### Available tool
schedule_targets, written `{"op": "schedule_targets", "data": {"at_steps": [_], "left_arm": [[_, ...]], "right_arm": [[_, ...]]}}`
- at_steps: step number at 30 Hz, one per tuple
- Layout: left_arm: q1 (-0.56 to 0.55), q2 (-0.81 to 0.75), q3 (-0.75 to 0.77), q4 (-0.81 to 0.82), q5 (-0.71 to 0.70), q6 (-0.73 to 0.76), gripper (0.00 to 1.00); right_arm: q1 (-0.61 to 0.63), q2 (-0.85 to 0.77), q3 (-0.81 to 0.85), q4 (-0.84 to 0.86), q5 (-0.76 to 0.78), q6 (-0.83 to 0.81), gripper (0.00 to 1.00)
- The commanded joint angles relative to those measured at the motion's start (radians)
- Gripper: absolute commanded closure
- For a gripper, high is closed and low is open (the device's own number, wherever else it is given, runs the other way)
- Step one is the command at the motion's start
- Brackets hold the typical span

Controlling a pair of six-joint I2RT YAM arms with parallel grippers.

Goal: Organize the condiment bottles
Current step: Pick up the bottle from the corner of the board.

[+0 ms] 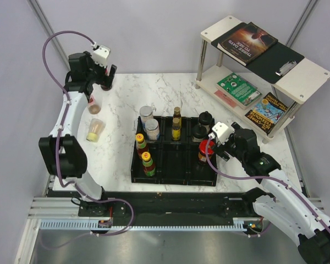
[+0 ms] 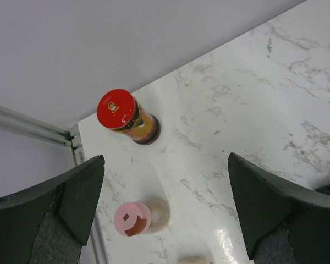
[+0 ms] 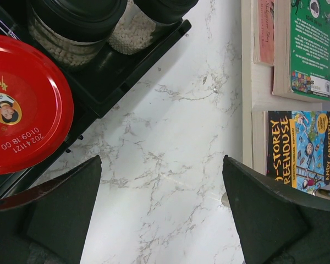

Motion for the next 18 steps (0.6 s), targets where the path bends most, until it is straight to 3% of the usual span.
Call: {"op": "schedule_targets", "data": {"at_steps": [1,18], "left_arm": [[0.015,0.164,0.146,0.084,-0.091,-0.058,0.01],[0.058,0.623,0.574,0.13,-0.217,-0.094,0.0]], "right_arm": [[-0.004,-0.004,0.007,0.012,-0.004,0.004,0.02],[-0.004,-0.001,-0.001,0.013,0.001,-0.005,0.02]]}}
